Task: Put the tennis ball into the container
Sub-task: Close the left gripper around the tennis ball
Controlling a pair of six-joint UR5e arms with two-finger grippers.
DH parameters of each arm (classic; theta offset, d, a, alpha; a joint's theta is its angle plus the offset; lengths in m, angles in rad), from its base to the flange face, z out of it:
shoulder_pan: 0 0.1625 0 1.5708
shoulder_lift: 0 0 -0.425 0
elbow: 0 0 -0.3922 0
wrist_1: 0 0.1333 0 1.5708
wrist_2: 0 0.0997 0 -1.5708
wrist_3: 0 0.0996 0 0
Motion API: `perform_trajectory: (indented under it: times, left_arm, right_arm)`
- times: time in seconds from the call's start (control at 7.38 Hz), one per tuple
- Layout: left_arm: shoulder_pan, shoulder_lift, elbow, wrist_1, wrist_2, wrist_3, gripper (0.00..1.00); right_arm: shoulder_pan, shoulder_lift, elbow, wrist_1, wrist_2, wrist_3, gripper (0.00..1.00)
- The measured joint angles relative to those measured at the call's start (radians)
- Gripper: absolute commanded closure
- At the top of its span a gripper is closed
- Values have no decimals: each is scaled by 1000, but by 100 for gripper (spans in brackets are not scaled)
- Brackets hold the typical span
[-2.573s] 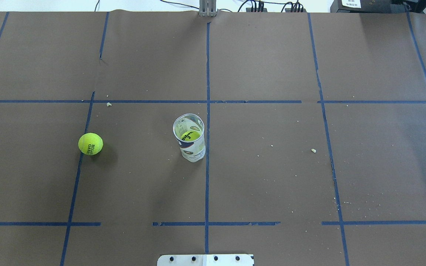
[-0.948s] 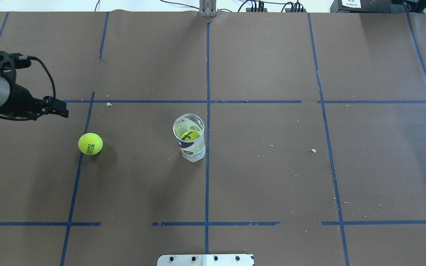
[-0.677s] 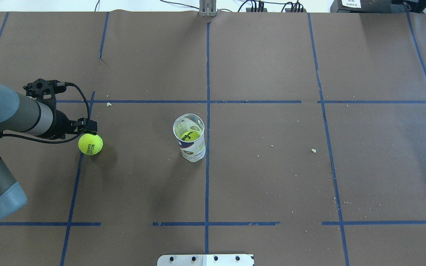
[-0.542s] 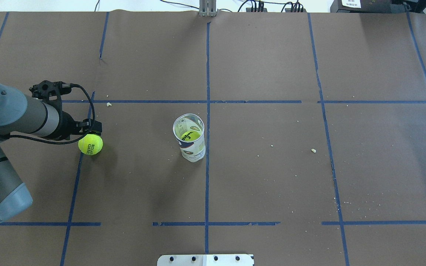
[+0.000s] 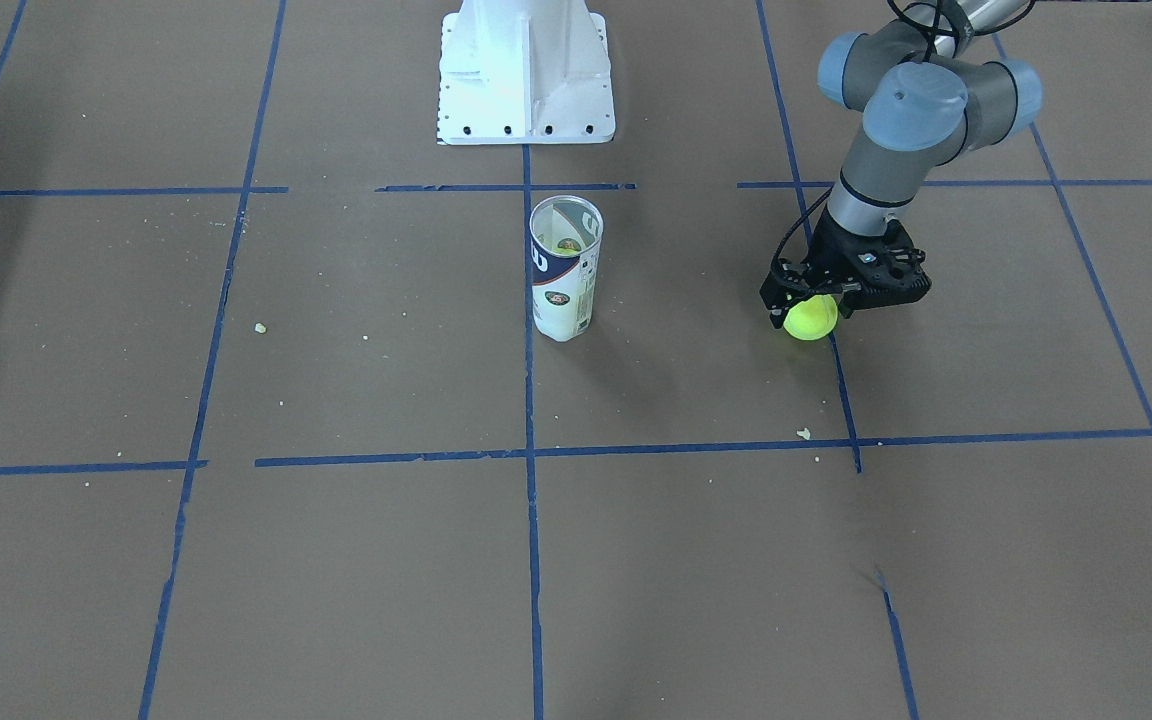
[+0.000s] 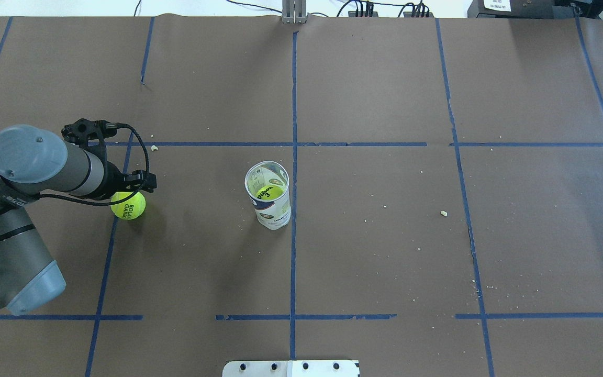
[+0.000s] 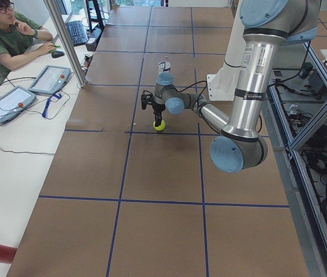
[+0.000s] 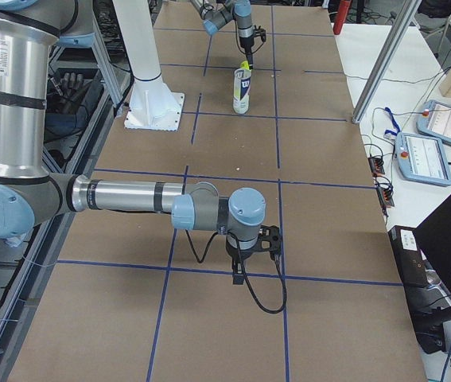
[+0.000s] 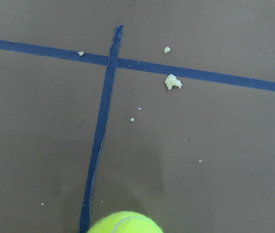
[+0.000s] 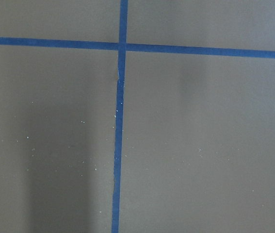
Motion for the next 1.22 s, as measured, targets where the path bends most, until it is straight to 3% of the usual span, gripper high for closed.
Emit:
perform_trajectory:
  times: [0.81, 0.95, 1.08, 1.22]
  left_arm:
    - [40, 13, 35, 1, 2, 2, 1]
    - [43, 12, 38, 1, 2, 1, 29]
    - [44, 12, 39, 1, 2, 1, 72]
    - [44, 13, 38, 0, 2, 3, 97]
  right_arm:
    - [0, 0, 0, 0, 0, 0, 0]
    - [0, 0, 0, 0, 1, 0, 0]
    - [0, 0, 0, 0, 0, 0, 0]
    - [0, 0, 0, 0, 0, 0, 0]
